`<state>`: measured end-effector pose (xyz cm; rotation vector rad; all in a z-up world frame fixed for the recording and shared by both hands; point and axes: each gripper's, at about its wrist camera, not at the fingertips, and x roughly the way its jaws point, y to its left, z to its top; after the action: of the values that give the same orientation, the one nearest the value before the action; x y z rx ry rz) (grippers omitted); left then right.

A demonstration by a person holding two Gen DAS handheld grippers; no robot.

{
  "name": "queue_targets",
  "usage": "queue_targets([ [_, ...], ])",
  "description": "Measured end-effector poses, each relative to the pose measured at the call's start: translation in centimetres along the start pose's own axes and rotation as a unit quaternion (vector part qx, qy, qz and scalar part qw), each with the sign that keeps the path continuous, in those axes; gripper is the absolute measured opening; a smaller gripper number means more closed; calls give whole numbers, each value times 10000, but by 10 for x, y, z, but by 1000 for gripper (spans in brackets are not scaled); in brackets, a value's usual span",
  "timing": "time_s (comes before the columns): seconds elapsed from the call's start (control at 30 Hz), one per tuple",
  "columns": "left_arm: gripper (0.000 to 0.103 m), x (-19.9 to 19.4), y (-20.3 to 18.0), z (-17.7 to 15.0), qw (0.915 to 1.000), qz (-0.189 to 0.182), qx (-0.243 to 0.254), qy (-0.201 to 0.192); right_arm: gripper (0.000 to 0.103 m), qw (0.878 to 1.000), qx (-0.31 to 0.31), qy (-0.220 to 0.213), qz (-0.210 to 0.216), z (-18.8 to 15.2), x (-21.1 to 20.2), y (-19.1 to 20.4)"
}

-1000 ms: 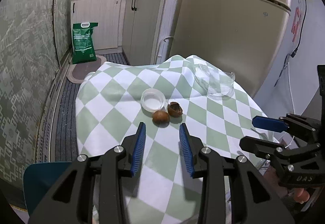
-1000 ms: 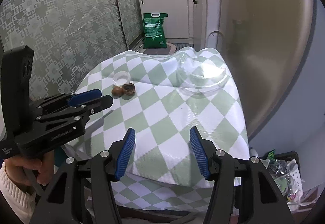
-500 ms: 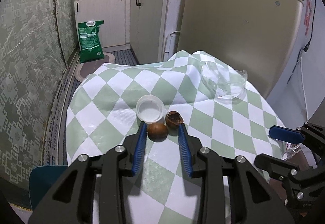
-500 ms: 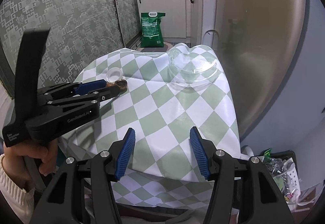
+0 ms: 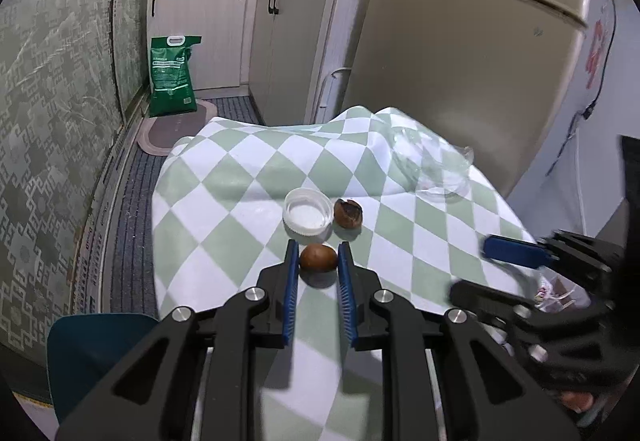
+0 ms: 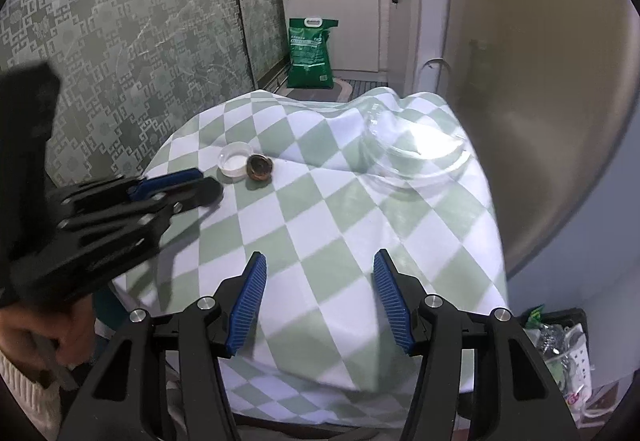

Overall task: Collect trash
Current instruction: 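Grasp the brown lychee with the left tool while the right tool grasps the lychee shell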

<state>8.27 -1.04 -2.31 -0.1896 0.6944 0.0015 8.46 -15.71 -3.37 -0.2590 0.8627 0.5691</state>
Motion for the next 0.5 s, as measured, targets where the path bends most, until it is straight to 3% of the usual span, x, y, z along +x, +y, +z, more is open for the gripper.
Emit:
queue_targets([
  [0.23, 21, -26, 14, -8, 9991, -341, -202, -141, 57, 9991, -413, 121, -26, 15, 19, 22],
  [0.5, 21, -41, 35, -14, 9992, -242, -282, -159, 54, 9970, -744, 192, 16, 38, 43, 33],
])
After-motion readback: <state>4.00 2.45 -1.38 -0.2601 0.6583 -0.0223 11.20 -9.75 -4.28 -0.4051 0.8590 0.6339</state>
